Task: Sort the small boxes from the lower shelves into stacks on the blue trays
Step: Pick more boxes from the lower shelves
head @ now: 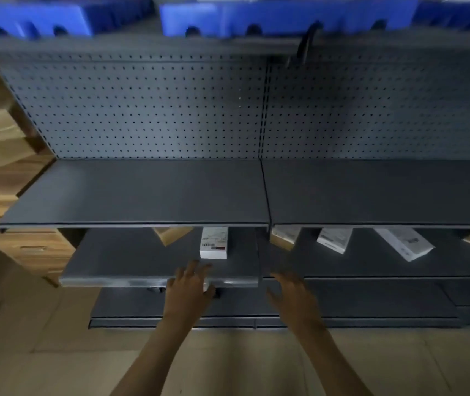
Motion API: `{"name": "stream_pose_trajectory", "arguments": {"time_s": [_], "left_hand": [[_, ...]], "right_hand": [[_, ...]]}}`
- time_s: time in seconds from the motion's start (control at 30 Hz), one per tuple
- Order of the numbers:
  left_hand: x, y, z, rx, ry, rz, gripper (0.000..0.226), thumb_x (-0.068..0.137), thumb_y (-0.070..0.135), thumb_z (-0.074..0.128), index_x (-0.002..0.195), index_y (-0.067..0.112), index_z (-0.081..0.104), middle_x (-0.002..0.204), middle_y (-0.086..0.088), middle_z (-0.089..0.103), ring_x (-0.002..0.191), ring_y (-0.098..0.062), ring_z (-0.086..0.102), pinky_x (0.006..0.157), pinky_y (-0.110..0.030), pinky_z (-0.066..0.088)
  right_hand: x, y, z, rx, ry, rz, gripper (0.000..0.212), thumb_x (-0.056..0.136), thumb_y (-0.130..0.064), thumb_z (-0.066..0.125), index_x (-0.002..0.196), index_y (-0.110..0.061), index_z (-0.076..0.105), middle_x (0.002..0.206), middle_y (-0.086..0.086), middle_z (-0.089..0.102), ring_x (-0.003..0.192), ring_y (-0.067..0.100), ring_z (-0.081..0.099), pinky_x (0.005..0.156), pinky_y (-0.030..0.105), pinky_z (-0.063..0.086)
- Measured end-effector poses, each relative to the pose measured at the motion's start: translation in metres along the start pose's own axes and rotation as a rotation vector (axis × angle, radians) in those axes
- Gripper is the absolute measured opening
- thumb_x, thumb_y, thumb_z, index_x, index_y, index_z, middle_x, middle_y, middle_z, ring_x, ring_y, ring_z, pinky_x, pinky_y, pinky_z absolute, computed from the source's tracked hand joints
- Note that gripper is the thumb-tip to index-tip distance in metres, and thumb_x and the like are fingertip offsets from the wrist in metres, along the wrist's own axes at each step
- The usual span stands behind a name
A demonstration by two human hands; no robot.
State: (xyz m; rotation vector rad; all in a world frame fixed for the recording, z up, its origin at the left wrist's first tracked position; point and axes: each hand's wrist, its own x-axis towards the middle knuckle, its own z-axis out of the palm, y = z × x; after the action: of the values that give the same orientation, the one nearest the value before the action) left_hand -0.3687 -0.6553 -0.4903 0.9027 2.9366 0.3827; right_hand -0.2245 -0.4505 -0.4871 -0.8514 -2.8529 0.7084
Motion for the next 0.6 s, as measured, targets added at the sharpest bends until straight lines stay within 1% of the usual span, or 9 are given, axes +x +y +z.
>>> {"name": "stream_pose_trajectory", "arguments": {"time_s": [0.07, 0.13, 0.2, 0.27, 0.4, 0.53, 0.6], "left_hand": [[0.014, -0.016, 0.026, -0.006, 0.025, -0.005, 0.049, 0.093, 0.041, 0.065, 0.14, 0.033, 0.054, 0.147, 0.0, 0.05, 0.129, -0.032, 0.051, 0.098, -0.052, 0.05], [0.03, -0.032, 0.049, -0.004, 0.05, -0.024, 0.049, 0.094, 0.04, 0.063, 0.141, 0.032, 0.052, 0.148, 0.0, 0.047, 0.13, -0.032, 0.048, 0.101, -0.052, 0.048], [0.046, -0.046, 0.071, 0.021, 0.08, -0.073, 0.051, 0.096, 0.045, 0.058, 0.143, 0.028, 0.05, 0.152, 0.001, 0.042, 0.132, -0.029, 0.043, 0.102, -0.051, 0.044], [0.062, -0.061, 0.093, 0.068, 0.118, -0.115, 0.053, 0.097, 0.05, 0.053, 0.143, 0.024, 0.049, 0.156, 0.002, 0.035, 0.133, -0.028, 0.039, 0.103, -0.049, 0.041], [0.092, -0.092, 0.125, 0.073, 0.224, -0.1, 0.055, 0.096, 0.046, 0.059, 0.147, 0.034, 0.042, 0.161, -0.002, 0.03, 0.137, -0.033, 0.036, 0.102, -0.054, 0.042], [0.129, -0.13, 0.143, 0.083, 0.253, -0.143, 0.063, 0.093, 0.043, 0.063, 0.148, 0.032, 0.037, 0.161, -0.003, 0.028, 0.137, -0.036, 0.034, 0.104, -0.058, 0.04], [0.147, -0.145, 0.147, 0.102, 0.252, -0.152, 0.062, 0.093, 0.044, 0.062, 0.148, 0.032, 0.035, 0.159, -0.005, 0.027, 0.137, -0.037, 0.033, 0.105, -0.059, 0.039]], "right_hand": [[0.018, 0.005, 0.031, -0.001, 0.014, -0.048, 0.043, 0.094, -0.043, 0.061, 0.136, -0.032, 0.061, 0.136, -0.004, 0.062, 0.122, 0.021, 0.06, 0.097, 0.036, 0.053], [0.036, 0.008, 0.058, -0.003, 0.031, -0.098, 0.045, 0.094, -0.043, 0.06, 0.137, -0.031, 0.06, 0.136, -0.003, 0.062, 0.12, 0.021, 0.061, 0.095, 0.037, 0.054], [0.053, 0.01, 0.084, -0.011, 0.044, -0.143, 0.047, 0.094, -0.042, 0.06, 0.139, -0.03, 0.058, 0.137, -0.003, 0.06, 0.118, 0.021, 0.062, 0.095, 0.038, 0.054], [0.069, 0.011, 0.112, -0.023, 0.07, -0.189, 0.047, 0.095, -0.041, 0.06, 0.14, -0.029, 0.057, 0.138, -0.002, 0.058, 0.121, 0.021, 0.06, 0.096, 0.039, 0.053], [0.097, 0.011, 0.174, -0.045, 0.137, -0.273, 0.046, 0.094, -0.043, 0.057, 0.138, -0.029, 0.059, 0.135, -0.002, 0.059, 0.125, 0.022, 0.056, 0.1, 0.042, 0.05], [0.115, 0.008, 0.23, -0.152, 0.228, -0.293, 0.05, 0.091, -0.048, 0.059, 0.138, -0.033, 0.058, 0.141, 0.0, 0.056, 0.125, 0.029, 0.055, 0.102, 0.05, 0.047], [0.12, 0.009, 0.25, -0.202, 0.273, -0.295, 0.05, 0.09, -0.054, 0.056, 0.136, -0.034, 0.06, 0.14, 0.001, 0.058, 0.122, 0.03, 0.058, 0.102, 0.053, 0.045]]}}
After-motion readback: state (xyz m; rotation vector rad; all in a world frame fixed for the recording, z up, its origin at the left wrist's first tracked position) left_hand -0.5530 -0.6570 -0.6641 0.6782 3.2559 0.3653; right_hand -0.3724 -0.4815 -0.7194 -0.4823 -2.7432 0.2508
